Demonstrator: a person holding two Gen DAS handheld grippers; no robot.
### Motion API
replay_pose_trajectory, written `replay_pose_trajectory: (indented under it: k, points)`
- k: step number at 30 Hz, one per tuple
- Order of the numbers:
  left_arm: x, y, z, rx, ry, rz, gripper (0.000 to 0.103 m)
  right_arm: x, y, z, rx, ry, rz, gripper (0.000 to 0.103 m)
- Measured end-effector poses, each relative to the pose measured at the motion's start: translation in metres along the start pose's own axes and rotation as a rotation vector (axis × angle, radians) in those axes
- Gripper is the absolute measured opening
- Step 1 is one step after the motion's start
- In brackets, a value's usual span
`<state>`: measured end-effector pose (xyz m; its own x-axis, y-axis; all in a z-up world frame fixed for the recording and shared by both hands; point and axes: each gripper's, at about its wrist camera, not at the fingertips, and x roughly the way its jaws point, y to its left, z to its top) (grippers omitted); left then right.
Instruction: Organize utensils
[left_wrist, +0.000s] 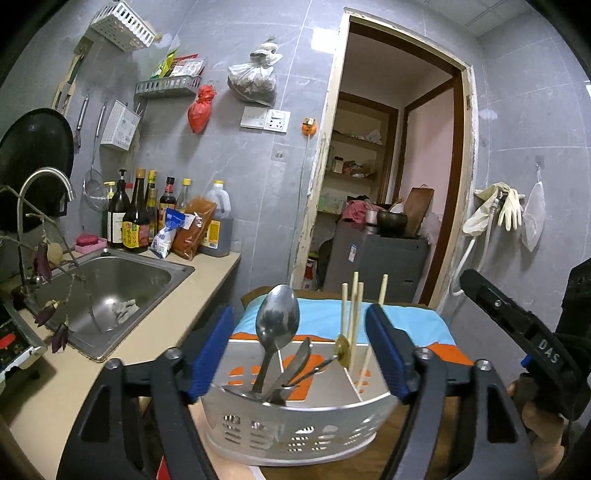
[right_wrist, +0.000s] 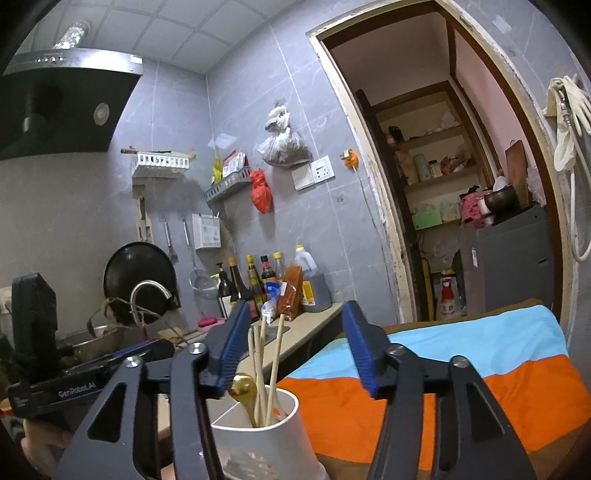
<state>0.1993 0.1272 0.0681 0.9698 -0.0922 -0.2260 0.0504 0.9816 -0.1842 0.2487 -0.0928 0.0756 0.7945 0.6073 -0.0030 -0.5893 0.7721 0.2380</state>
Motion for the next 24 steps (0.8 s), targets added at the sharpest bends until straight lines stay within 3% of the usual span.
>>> replay_pose_trajectory:
  k: [8,17,18,24]
  points:
    - [-0.025,-0.015,0.009,0.003,-0.023,0.01,0.088,-0.042,0.009,0.022,0.002,0.018,-0.02,0.074]
    - [-0.062,-0.041,0.011,0.039,-0.022,0.024,0.096,-0.094,0.028,0.043,-0.031,0.084,-0.084,0.094]
    - [-0.067,-0.043,0.011,0.038,-0.015,0.021,0.096,-0.099,0.029,0.043,-0.033,0.09,-0.091,0.101]
    - [-0.089,-0.059,0.0,0.042,0.028,0.003,0.096,-0.133,0.037,0.04,-0.066,0.122,-0.147,0.102]
